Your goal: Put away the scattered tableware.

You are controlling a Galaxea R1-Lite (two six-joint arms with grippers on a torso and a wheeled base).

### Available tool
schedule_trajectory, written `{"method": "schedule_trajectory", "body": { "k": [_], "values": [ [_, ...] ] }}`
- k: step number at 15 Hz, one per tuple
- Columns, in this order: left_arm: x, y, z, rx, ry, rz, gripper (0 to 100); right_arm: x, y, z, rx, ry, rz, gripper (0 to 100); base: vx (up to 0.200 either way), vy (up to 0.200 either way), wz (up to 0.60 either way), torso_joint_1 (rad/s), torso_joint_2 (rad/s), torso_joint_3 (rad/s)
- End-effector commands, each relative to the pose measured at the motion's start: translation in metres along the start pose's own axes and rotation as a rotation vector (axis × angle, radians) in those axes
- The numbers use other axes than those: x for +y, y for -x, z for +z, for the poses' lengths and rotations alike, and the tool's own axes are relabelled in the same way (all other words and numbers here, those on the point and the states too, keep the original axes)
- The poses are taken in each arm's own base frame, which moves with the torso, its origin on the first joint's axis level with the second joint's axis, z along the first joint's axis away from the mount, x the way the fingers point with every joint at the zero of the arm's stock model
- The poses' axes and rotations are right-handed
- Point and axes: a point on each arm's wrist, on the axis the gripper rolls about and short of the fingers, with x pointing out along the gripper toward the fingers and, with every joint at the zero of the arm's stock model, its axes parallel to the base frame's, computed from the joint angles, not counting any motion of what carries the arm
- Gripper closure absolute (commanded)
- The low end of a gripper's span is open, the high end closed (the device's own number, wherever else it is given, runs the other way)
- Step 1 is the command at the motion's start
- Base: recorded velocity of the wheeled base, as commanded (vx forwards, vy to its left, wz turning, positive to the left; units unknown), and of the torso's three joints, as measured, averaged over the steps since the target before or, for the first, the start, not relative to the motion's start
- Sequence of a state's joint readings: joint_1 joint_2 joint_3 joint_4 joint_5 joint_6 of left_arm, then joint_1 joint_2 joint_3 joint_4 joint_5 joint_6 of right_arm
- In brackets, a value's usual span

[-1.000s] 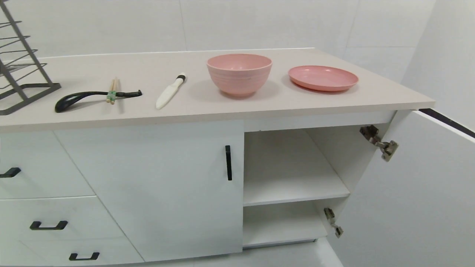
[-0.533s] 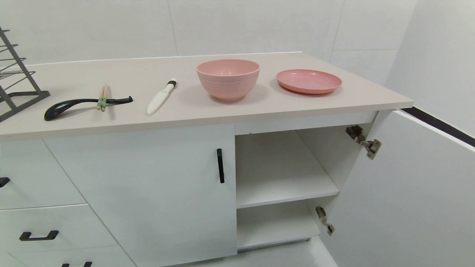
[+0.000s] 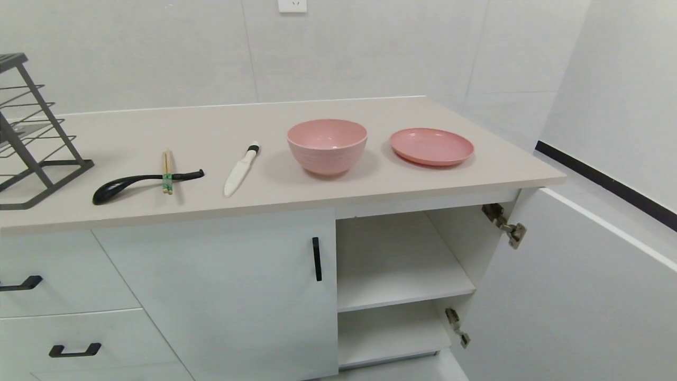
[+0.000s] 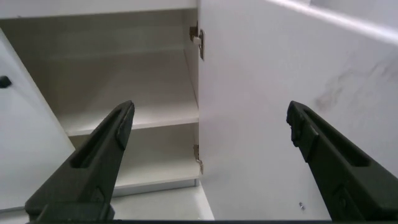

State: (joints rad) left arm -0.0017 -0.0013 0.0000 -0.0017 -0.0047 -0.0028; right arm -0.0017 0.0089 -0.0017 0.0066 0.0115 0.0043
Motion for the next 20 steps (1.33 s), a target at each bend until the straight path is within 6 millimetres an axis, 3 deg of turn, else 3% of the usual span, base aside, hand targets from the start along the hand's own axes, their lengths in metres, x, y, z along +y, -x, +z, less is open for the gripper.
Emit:
{"method": "schedule_trajectory", "body": {
  "k": [1, 10, 14, 20],
  "values": [
    [0.0, -0.0001, 0.0, 0.001, 0.0, 0.0, 0, 0.0, -0.0001, -0.0001, 0.003, 0.0, 0.001, 0, 0.0, 0.0, 0.0, 0.222, -0.47, -0.198],
    [0.0, -0.0001, 0.0, 0.001, 0.0, -0.001, 0, -0.0001, -0.0001, -0.0001, 0.003, 0.001, -0.005, 0, 0.0, 0.0, 0.0, 0.028, -0.05, -0.027],
    [0.0, -0.0001, 0.0, 0.001, 0.0, -0.001, 0, -0.0003, -0.0001, -0.0001, 0.003, 0.001, -0.011, 0, 0.0, 0.0, 0.0, 0.109, -0.35, -0.157],
    [0.0, -0.0001, 0.0, 0.001, 0.0, -0.001, 0, -0.0003, -0.0001, -0.0001, 0.003, 0.0, -0.011, 0, 0.0, 0.0, 0.0, 0.296, -0.48, -0.229]
  ]
}}
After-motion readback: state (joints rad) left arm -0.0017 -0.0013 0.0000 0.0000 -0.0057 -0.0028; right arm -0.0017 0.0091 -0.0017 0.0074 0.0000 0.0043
